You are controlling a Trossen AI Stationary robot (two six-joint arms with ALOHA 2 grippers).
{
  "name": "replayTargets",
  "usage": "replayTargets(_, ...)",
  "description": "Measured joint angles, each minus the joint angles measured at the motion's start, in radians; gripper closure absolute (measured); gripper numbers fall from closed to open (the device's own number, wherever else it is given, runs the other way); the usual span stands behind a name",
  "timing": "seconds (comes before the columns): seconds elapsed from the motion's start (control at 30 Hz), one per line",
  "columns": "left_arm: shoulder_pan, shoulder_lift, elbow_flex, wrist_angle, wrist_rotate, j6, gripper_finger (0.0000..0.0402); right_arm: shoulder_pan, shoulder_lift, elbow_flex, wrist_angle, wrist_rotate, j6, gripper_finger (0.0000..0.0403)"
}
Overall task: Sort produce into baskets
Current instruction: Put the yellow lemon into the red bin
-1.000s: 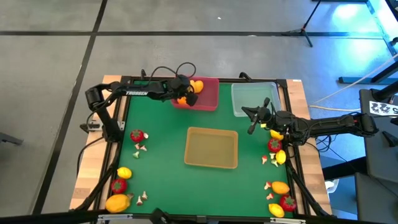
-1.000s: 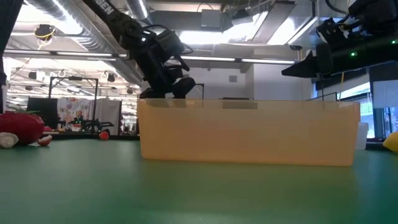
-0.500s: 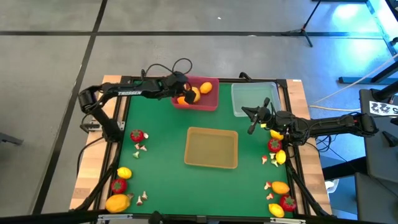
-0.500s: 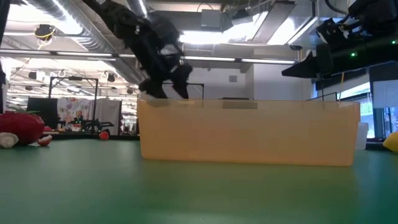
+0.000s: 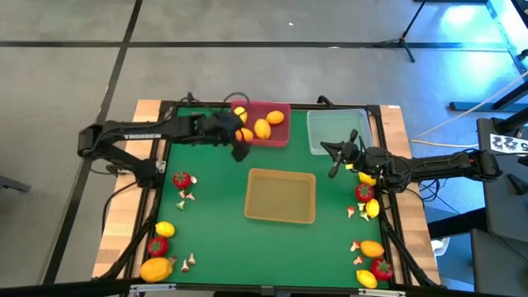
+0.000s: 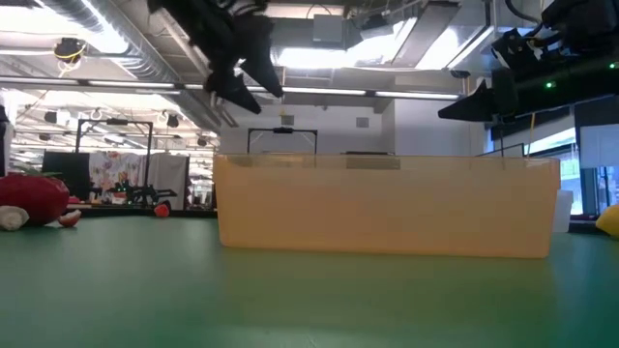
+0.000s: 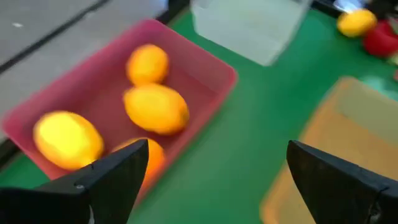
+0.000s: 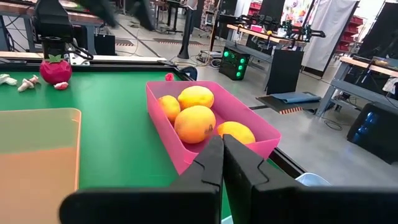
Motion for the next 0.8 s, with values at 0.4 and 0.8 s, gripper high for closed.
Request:
replayTargets(0.4,-0.229,-0.003,-0.001,-0.191,0.0,-0.158,0.0025,0.0,0.0,0.0,0.001,0.0,0.0,0.0393)
replayTargets(0.8,-0.426,-0.002,-0.001,-0.254,-0.003,-0.392,0.0025,0.0,0.0,0.0,-0.013,0.0,0.011,0.0393)
